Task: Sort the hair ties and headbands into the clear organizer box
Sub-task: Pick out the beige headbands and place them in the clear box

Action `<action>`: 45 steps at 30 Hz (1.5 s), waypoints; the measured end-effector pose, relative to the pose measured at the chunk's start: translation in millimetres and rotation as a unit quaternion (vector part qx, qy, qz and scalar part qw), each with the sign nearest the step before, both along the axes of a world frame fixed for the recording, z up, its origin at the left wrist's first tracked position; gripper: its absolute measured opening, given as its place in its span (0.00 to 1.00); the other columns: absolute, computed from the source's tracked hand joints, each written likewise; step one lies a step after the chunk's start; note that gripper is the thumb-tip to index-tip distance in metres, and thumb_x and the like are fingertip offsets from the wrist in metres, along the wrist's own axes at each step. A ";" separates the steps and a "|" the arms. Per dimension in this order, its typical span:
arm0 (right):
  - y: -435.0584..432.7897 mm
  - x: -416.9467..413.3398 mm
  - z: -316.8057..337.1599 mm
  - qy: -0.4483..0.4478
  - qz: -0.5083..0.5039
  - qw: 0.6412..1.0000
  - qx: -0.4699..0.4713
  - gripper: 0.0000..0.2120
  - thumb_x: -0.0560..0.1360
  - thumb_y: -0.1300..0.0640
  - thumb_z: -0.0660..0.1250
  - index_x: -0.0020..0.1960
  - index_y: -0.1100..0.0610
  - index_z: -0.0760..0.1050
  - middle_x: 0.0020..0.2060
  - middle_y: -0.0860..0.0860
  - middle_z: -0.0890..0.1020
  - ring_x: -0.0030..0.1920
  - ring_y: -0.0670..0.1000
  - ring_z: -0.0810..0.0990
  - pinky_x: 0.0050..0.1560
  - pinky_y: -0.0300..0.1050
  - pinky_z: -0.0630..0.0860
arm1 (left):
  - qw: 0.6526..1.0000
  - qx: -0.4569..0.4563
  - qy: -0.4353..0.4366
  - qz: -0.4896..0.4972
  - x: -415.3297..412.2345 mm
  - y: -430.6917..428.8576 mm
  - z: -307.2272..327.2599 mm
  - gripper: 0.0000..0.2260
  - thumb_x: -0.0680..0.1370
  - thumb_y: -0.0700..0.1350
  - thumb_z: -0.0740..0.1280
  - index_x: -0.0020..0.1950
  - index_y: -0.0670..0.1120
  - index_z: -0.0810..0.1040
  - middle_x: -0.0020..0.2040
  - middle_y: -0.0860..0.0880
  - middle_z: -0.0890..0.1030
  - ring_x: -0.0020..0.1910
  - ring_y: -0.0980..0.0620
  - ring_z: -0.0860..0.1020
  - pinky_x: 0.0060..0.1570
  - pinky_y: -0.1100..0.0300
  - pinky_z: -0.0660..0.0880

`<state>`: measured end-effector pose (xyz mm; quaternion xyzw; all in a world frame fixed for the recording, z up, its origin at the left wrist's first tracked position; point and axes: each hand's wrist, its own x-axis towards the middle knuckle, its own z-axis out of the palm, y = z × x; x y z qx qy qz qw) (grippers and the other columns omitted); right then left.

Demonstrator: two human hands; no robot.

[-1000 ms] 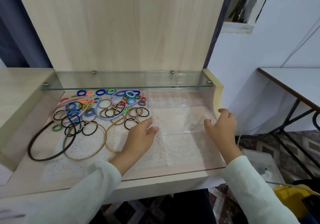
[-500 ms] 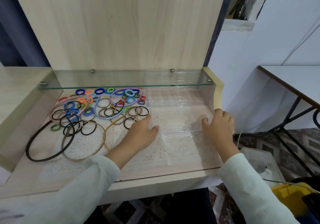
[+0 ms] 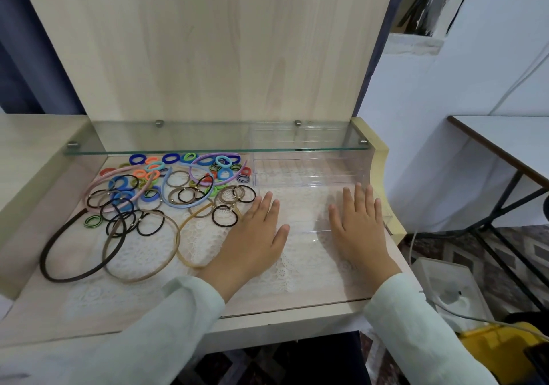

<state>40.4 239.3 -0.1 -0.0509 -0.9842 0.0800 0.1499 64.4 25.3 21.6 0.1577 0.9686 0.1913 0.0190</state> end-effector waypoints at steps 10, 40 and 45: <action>1.7 -7.6 0.8 -0.003 0.007 1.000 -0.015 0.35 0.74 0.41 0.37 0.78 0.53 0.54 0.78 0.54 0.53 0.78 0.56 0.44 0.75 0.53 0.40 | 1.000 0.019 0.008 -0.006 -6.8 0.5 -6.4 0.24 0.86 0.52 0.47 0.81 0.46 0.50 0.81 0.50 0.41 0.79 0.54 0.39 0.75 0.61 0.43; -118.2 11.8 18.9 0.131 0.373 0.916 -0.063 0.16 0.75 0.55 0.61 0.60 0.59 0.76 0.57 0.52 0.80 0.66 0.57 0.72 0.67 0.53 0.67 | 0.980 -0.142 0.032 0.138 34.1 -104.1 -4.9 0.29 0.80 0.51 0.47 0.81 0.51 0.45 0.81 0.51 0.41 0.80 0.50 0.41 0.76 0.49 0.42; -152.9 22.3 17.4 0.092 0.440 0.893 -0.023 0.16 0.75 0.52 0.62 0.59 0.57 0.78 0.56 0.51 0.79 0.65 0.54 0.72 0.68 0.50 0.66 | 0.977 -0.116 0.088 0.158 46.2 -126.8 -17.8 0.31 0.75 0.52 0.48 0.77 0.45 0.65 0.78 0.46 0.63 0.76 0.44 0.63 0.71 0.43 0.62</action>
